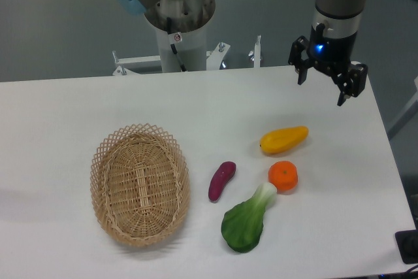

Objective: Pick up the green vegetable from the table
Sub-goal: 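Move the open gripper down toward the green bok choy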

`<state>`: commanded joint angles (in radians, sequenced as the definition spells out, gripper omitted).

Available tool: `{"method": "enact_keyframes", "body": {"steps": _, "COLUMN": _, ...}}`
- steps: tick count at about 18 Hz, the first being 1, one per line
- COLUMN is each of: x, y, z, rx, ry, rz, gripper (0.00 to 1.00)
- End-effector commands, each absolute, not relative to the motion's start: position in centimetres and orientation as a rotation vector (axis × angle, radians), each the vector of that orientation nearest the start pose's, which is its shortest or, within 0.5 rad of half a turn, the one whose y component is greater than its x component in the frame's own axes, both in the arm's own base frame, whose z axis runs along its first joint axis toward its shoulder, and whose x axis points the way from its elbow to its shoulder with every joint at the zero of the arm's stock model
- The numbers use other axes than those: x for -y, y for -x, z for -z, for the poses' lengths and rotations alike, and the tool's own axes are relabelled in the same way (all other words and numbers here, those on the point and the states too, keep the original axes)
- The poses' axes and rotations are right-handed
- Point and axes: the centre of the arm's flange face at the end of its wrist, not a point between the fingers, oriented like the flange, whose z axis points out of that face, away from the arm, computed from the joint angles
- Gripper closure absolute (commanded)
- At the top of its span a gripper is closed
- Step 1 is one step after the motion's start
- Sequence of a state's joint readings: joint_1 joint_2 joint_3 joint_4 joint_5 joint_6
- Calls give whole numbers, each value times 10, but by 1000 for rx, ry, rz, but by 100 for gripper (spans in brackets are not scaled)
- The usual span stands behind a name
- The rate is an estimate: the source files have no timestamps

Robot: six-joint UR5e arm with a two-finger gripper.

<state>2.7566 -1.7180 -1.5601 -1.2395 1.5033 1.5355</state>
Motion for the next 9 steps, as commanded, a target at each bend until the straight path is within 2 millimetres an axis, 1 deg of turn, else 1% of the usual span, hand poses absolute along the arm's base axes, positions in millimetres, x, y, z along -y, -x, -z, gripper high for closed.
{"method": "enact_keyframes", "body": {"steps": 7, "x": -344, "y": 473, "z": -446, "rx": -538, "ry": 2979, "rz": -252, "gripper": 1}}
{"method": "enact_keyframes", "body": {"steps": 9, "x": -344, "y": 471, "z": -443, "rx": -511, "ry": 2983, "rz": -243, "gripper": 0}}
